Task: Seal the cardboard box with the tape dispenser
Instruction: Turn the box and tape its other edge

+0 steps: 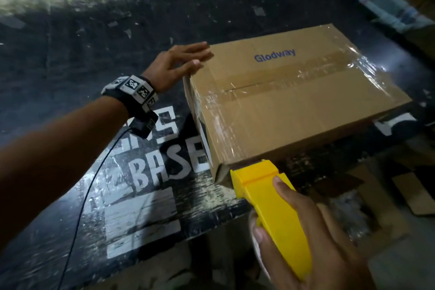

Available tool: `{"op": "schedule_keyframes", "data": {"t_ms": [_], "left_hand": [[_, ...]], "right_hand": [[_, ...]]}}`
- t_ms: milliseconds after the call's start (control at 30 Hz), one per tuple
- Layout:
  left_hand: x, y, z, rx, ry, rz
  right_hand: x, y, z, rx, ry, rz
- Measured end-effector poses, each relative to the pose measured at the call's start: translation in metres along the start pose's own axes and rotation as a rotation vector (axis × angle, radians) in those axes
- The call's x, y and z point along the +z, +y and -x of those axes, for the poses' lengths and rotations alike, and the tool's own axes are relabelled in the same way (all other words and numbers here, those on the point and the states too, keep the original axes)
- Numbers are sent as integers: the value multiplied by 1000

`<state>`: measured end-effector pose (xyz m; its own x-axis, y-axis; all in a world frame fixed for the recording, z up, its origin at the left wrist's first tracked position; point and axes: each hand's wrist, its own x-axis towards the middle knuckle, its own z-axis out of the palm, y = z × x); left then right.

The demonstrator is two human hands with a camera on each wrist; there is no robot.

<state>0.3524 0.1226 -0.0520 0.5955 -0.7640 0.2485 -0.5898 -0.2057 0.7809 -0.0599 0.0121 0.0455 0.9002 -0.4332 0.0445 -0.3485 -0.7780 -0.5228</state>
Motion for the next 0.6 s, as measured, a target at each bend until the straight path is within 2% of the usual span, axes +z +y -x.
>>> {"op": "schedule_keyframes", "data": {"t_ms": [100, 167, 300, 367, 467, 533, 600], "left_hand": [[2, 3, 1, 2, 0, -16], [1, 3, 1, 3, -4, -56], [-4, 8, 0, -23, -21, -170], [-5, 12, 0, -54, -42, -319], [2, 34, 15, -69, -35, -440], [13, 64, 28, 0, 7, -432], [28, 102, 46, 109, -30, -420]], "right_hand": [[9, 11, 0, -41, 62, -31], [16, 24, -3, -2, 29, -123], [49, 82, 3, 242, -367, -289], [60, 115, 7, 324, -421, -363], [54, 133, -1, 375, -408, -554], [45, 135, -14, 380, -353, -671], [39, 136, -26, 332, -280, -702]]}}
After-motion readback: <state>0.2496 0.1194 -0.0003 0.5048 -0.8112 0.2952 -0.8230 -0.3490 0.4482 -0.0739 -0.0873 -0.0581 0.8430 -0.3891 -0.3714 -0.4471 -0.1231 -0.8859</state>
